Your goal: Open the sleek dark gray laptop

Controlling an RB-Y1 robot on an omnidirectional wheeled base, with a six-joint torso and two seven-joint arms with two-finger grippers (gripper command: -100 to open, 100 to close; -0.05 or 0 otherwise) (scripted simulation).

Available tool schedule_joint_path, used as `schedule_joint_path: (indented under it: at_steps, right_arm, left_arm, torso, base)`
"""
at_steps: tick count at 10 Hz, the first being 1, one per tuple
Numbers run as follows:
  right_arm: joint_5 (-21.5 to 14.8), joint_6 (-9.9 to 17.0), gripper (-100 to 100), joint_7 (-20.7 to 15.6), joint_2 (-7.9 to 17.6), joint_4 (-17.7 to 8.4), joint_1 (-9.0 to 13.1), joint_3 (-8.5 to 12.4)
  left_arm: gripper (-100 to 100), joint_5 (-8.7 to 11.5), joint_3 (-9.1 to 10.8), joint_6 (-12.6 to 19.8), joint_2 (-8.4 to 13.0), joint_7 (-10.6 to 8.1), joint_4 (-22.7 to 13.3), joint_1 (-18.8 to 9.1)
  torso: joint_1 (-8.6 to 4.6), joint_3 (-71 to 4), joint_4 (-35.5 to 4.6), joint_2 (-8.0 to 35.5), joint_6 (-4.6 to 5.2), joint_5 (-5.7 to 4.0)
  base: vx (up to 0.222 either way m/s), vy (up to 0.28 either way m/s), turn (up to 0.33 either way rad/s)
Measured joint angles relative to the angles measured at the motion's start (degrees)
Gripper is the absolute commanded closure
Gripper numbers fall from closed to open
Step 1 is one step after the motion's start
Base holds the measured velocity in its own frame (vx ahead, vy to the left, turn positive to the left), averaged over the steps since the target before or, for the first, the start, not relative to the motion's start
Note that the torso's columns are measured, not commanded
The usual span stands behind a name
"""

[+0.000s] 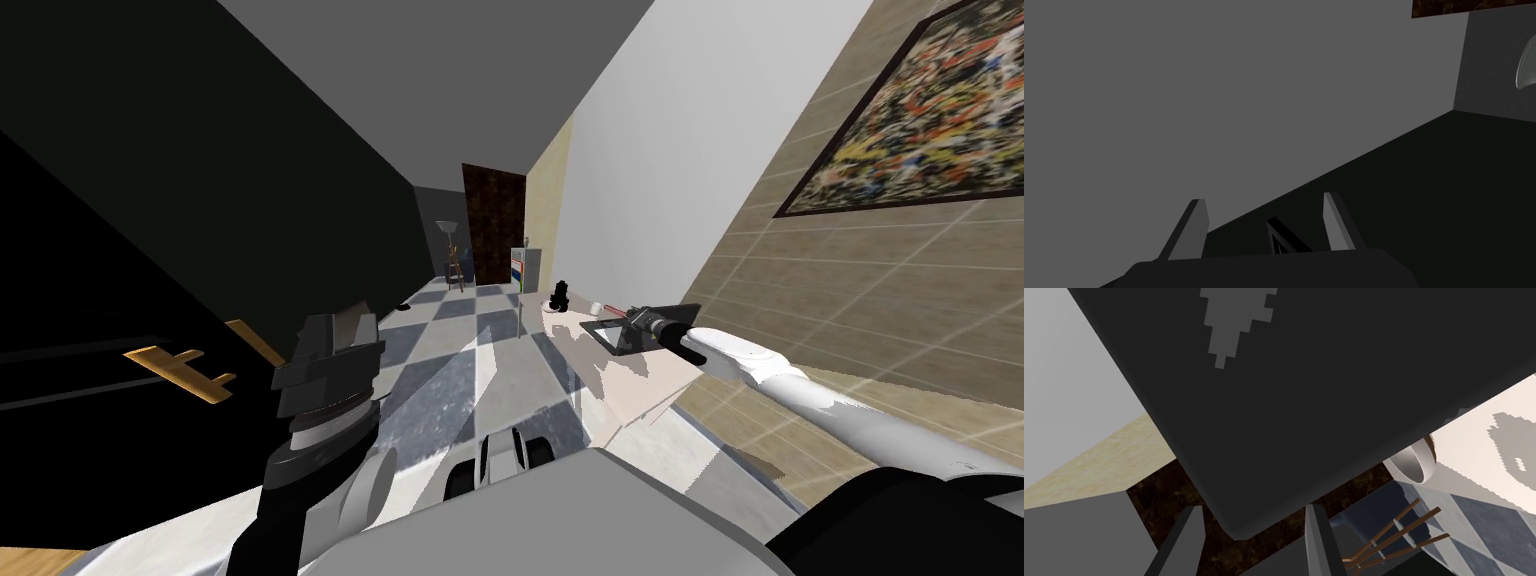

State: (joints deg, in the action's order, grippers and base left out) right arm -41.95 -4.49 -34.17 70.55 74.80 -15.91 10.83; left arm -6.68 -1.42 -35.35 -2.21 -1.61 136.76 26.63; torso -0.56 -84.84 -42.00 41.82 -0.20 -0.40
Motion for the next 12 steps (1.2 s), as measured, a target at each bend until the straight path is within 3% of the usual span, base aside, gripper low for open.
schedule_joint_path:
  at_steps: [1,3,8,9,11,12]
  right_arm:
    - [1.0,-0.5,100,0.8,2.0,-0.1,-1.8,0.1]
    - [2.2,-3.1,100,1.6,4.7,-3.0,-2.2,-0.4]
    - [6.3,-7.5,100,4.9,12.9,-6.7,-7.1,-2.3]
    - [6.4,-7.6,100,5.0,13.2,-6.9,-7.2,-2.2]
    - [6.7,-9.0,100,6.6,16.9,-6.5,-10.8,-3.2]
    - [6.8,-9.7,100,7.1,17.6,-6.7,-11.6,-3.5]
  left_arm:
    - [0,0.0,0.00,0.0,0.0,0.00,0.0,0.0]
    - [0,0.0,0.00,0.0,0.0,0.00,0.0,0.0]
    - [0,0.0,0.00,0.0,0.0,0.00,0.0,0.0]
    - [0,0.0,0.00,0.0,0.0,0.00,0.0,0.0]
    - [0,0.0,0.00,0.0,0.0,0.00,0.0,0.0]
    - [0,0.0,0.00,0.0,0.0,0.00,0.0,0.0]
  torso:
    - [0.18,0.1,0.0,0.1,0.15,-0.02]
    - [0.18,0.2,-0.1,0.3,0.31,0.05]
    - [0.44,0.3,-0.2,0.5,0.31,0.27]
    - [0.42,0.4,-0.3,0.6,0.23,0.26]
    - [0.54,0.1,0.0,0.1,0.21,0.15]
    - [0.31,0.1,-0.1,0.2,0.02,0.13]
  base:
    - [0.090,0.043,-0.009]
    - [0.119,0.058,0.019]
    - [0.094,0.048,-0.006]
    - [0.171,0.038,-0.068]
    - [0.200,0.037,-0.084]
    - [0.149,0.002,-0.020]
